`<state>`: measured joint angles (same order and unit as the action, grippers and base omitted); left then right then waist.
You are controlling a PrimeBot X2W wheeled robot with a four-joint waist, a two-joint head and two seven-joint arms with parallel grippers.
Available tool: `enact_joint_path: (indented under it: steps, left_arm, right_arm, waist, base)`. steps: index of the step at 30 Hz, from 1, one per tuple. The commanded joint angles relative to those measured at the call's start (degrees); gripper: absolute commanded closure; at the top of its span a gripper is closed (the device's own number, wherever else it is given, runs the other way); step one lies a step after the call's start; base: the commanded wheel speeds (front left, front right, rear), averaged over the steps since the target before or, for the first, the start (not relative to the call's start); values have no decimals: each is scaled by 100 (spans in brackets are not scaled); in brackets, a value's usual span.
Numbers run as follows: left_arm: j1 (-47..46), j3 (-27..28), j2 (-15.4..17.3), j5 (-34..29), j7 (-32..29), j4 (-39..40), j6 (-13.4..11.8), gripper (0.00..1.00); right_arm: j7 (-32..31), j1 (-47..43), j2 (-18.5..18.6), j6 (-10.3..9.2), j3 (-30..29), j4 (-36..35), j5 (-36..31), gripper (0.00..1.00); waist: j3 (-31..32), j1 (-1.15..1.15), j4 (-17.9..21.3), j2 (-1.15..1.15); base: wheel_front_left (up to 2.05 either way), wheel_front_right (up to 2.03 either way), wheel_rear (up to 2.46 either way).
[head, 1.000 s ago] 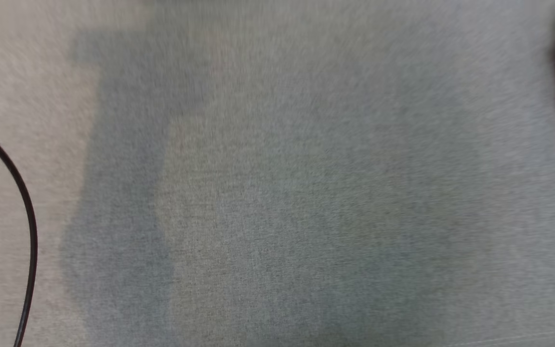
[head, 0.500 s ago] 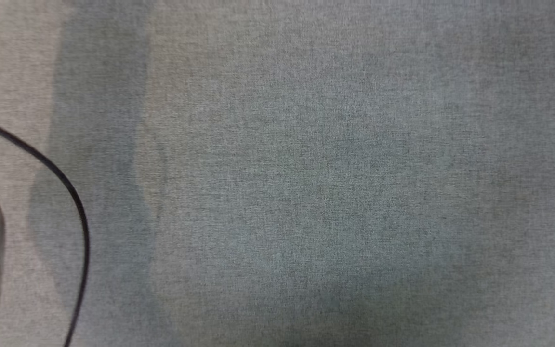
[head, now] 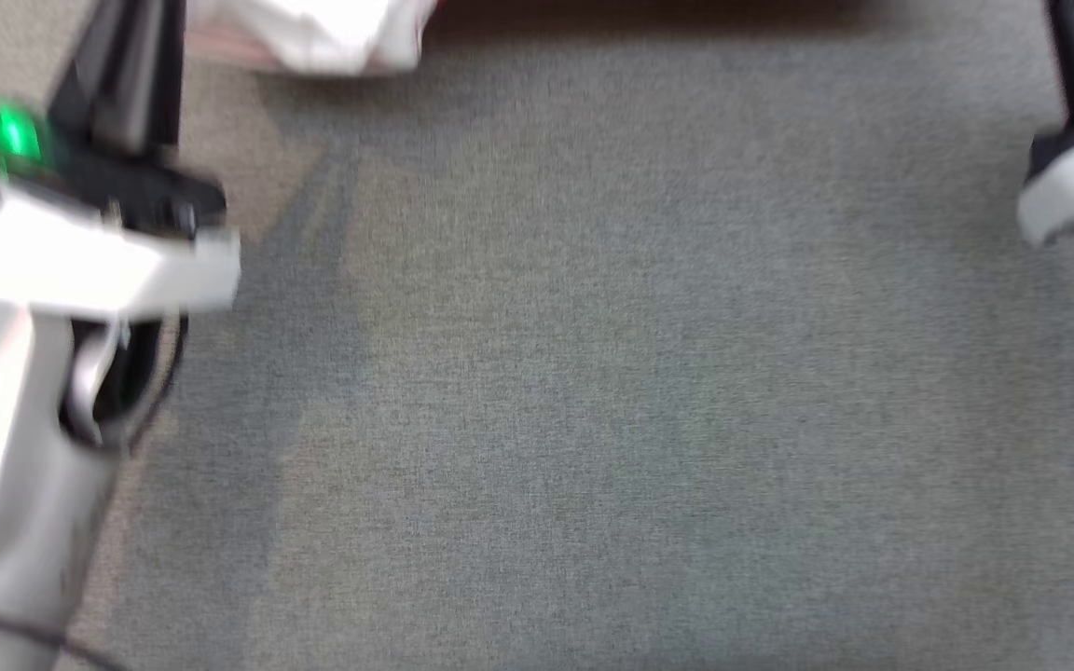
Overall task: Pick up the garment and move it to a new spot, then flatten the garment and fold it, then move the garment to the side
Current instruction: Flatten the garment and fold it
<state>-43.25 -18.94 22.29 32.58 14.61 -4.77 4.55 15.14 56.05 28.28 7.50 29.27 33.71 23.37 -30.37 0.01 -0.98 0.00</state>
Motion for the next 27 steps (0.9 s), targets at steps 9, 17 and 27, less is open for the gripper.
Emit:
enact_joint_path:
  steps: [9, 17, 27]
  left_arm:
    - [2464, 97, 284, 222, -172, 1582, -750, 100]
    - [3555, -39, 344, 205, -211, 1897, -1028, 100]
    - [4651, -340, 402, 227, -456, 2277, -1313, 100]
  right_arm:
    - [-1, -1891, 95, 0, -269, -633, 154, 100]
    - [-1, -2994, 34, 0, -408, -917, 45, 100]
    - [-1, -4459, -33, 0, -863, -1411, -143, 100]
  waist:
    - [1007, -1, 148, 0]
    - [1553, -1, 193, 0]
    - [2015, -1, 211, 0]
  base:
    - [0, 0, 0]
    - [0, 0, 0]
    - [0, 0, 0]
